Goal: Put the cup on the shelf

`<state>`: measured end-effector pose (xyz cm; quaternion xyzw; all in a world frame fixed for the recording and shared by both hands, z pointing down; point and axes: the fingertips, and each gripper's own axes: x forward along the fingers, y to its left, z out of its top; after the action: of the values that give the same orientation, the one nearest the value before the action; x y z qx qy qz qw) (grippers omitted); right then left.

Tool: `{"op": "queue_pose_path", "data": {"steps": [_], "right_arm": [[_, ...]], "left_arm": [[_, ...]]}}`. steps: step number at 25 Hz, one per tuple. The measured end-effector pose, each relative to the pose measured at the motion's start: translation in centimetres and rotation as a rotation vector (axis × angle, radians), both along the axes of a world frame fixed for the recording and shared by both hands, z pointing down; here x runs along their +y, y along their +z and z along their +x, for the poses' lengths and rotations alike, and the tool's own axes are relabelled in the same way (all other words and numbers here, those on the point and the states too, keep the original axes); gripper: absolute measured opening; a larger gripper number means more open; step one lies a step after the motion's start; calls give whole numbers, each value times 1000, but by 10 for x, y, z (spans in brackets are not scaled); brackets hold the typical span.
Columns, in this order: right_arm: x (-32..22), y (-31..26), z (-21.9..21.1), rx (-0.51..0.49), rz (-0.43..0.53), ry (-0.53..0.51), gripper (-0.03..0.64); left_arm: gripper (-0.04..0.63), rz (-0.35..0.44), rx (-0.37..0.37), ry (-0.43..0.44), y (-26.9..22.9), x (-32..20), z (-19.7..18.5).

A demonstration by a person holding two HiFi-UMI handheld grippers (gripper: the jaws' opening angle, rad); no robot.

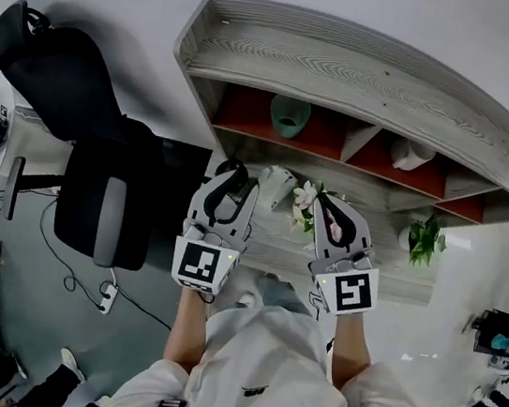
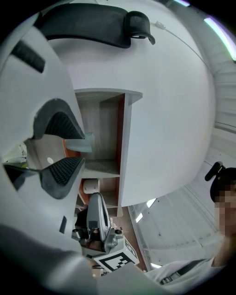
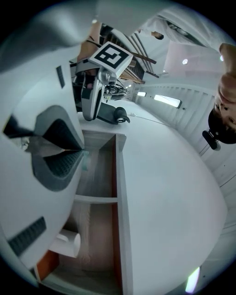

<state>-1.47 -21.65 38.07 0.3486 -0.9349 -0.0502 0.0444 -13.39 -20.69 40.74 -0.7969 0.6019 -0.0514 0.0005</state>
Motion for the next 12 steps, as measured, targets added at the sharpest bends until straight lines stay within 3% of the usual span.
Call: {"op": "queue_pose_path", "data": {"steps": [5, 12], "right_arm": [[20, -4, 0, 0, 1, 1, 31], [43, 4, 5, 6, -17, 14, 31]], "left_arm": [[65, 20, 29, 7, -10, 25, 2], [35, 14, 35, 29, -10, 52, 12]]}}
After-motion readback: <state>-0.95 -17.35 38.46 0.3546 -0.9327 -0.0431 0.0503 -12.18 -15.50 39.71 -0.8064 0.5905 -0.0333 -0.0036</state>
